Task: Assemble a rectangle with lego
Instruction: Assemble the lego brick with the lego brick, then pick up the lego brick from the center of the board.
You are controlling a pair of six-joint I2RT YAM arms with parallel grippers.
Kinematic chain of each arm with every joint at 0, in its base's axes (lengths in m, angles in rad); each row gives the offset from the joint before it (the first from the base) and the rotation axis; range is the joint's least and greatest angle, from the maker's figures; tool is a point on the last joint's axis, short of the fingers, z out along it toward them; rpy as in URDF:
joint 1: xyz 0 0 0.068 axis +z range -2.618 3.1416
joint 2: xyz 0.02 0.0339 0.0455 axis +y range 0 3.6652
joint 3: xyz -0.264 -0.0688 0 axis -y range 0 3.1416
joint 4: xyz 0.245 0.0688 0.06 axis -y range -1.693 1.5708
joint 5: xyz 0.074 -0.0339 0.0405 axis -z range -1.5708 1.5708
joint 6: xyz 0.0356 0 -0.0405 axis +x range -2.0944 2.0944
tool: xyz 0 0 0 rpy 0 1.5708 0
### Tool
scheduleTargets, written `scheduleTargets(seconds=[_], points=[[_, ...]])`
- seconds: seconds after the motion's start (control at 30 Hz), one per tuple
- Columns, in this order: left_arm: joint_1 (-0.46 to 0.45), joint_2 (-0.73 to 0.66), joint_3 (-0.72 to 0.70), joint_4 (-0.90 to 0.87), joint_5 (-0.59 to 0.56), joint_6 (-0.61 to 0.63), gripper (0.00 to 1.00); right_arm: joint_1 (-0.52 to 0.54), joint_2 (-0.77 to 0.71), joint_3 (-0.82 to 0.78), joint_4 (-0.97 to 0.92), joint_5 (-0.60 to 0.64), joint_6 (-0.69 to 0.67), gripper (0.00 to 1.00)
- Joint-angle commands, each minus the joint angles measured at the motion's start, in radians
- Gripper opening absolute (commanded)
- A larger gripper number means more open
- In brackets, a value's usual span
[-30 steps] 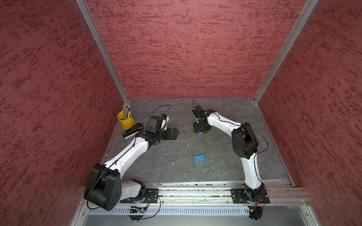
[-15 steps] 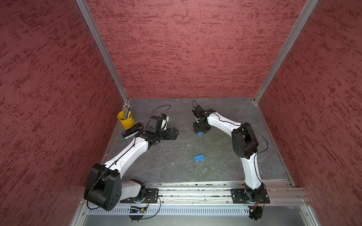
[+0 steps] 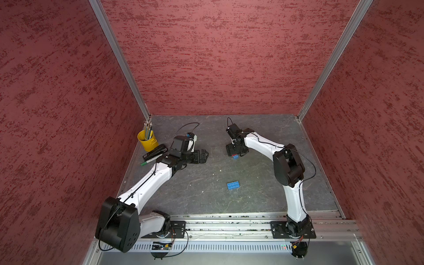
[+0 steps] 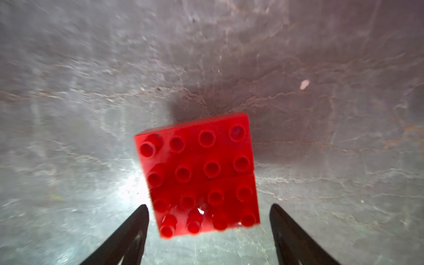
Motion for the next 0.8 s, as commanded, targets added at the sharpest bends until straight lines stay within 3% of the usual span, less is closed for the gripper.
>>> scheduleTargets(seconds=[0.0,0.23,0.43,0.77], points=[[-0.025,-0.069,-0.035,0.027,0.012,0.061,1.00,-0.007,-0.123,-0.053,0.028,-0.036,0.021,0.81],[-0.148,-0.277,-0.147,0.132,0.079,0.216,1.00,0.047,-0.346,-0.331,0.042,-0.060,0.118,0.80],[-0.170,-0.385,-0.214,0.164,0.124,0.264,1.00,0.176,-0.481,-0.585,0.149,-0.107,0.245,0.81],[-0.170,-0.341,-0.210,0.150,0.087,0.241,1.00,0.331,-0.430,-0.616,0.186,-0.121,0.286,0.83]])
